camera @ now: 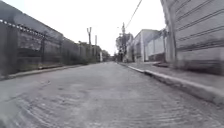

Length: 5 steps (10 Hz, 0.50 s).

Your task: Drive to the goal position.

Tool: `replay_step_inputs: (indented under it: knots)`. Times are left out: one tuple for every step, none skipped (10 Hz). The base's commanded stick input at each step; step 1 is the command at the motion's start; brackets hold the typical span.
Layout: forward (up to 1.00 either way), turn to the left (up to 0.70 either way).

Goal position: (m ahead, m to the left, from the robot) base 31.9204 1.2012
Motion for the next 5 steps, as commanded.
replay_step_inputs:
  knots:
    - [1.00,0.00]
    - [1.00,0.00]
    - [1.00,0.00]
    - [1.00,0.00]
    - [1.00,0.00]
